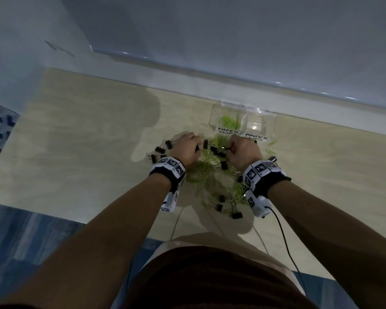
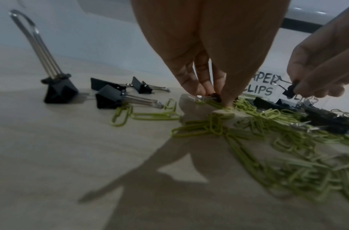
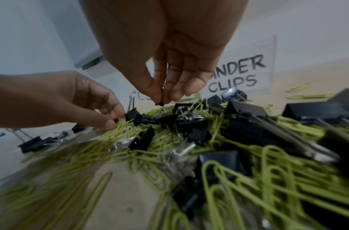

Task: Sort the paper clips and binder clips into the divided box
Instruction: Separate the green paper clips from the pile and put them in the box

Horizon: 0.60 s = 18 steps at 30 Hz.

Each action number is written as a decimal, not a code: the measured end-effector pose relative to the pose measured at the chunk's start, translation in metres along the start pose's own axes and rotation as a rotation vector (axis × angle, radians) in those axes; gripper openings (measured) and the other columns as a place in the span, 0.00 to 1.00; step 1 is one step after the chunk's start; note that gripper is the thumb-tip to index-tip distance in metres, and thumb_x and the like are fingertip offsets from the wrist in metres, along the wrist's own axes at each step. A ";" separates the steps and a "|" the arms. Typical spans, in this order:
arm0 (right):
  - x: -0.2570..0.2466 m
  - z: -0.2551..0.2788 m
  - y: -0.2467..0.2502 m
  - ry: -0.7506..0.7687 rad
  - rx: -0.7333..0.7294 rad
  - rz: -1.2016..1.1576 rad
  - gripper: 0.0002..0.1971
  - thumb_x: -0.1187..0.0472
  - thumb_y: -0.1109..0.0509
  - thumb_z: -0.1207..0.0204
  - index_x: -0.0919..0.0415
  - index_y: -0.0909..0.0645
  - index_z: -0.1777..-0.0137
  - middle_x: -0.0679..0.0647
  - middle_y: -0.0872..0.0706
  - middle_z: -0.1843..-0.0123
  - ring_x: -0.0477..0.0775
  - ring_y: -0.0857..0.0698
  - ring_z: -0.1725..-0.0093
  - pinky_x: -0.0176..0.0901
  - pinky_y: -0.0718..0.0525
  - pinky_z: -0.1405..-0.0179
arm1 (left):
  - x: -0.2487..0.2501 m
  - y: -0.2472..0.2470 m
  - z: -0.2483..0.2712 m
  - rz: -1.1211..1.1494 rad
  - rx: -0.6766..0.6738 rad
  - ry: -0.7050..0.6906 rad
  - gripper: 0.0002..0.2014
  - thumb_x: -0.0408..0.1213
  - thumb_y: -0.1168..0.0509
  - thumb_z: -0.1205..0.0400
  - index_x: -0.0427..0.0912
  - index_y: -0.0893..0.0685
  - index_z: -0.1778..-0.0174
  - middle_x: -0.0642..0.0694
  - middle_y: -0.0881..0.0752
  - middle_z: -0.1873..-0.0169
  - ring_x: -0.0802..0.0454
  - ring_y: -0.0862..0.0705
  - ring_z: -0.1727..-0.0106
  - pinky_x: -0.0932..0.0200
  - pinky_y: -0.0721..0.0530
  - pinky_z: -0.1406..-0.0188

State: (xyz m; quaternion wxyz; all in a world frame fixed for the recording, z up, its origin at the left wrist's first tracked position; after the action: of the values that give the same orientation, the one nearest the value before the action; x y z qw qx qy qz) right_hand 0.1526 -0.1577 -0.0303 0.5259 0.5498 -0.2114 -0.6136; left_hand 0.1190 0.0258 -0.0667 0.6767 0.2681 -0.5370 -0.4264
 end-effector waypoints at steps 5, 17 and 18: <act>-0.019 -0.012 0.002 0.002 0.037 0.020 0.04 0.64 0.35 0.27 0.60 0.21 0.54 0.57 0.14 0.59 0.58 0.16 0.60 0.50 0.13 0.59 | -0.015 0.016 0.010 0.034 0.175 0.057 0.15 0.35 0.38 0.24 0.39 0.22 0.42 0.39 0.20 0.46 0.41 0.23 0.45 0.50 0.22 0.49; -0.019 0.004 -0.023 0.094 -0.081 0.165 0.18 0.59 0.34 0.25 0.63 0.23 0.36 0.61 0.23 0.38 0.66 0.24 0.38 0.56 0.20 0.41 | 0.029 0.004 -0.018 -0.070 -0.009 -0.070 0.19 0.35 0.33 0.22 0.38 0.21 0.35 0.39 0.21 0.40 0.39 0.24 0.38 0.47 0.25 0.37; -0.020 0.004 -0.023 0.091 -0.105 0.182 0.19 0.59 0.34 0.25 0.62 0.24 0.34 0.61 0.24 0.36 0.66 0.26 0.36 0.57 0.22 0.38 | 0.031 0.002 -0.019 -0.052 -0.013 -0.044 0.19 0.34 0.34 0.22 0.38 0.22 0.35 0.38 0.21 0.40 0.39 0.23 0.38 0.46 0.24 0.37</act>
State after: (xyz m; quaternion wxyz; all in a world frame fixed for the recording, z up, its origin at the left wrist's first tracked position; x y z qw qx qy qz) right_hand 0.1366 -0.1333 -0.0400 0.6166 0.5274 -0.2039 -0.5478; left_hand 0.1395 -0.0012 -0.0547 0.6550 0.2683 -0.5419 -0.4532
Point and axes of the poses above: each hand's wrist, its own z-axis away from the middle knuckle, its own y-axis out of the back of the hand, x = y × z, the point moved 2 cm from there along -z, towards the middle knuckle
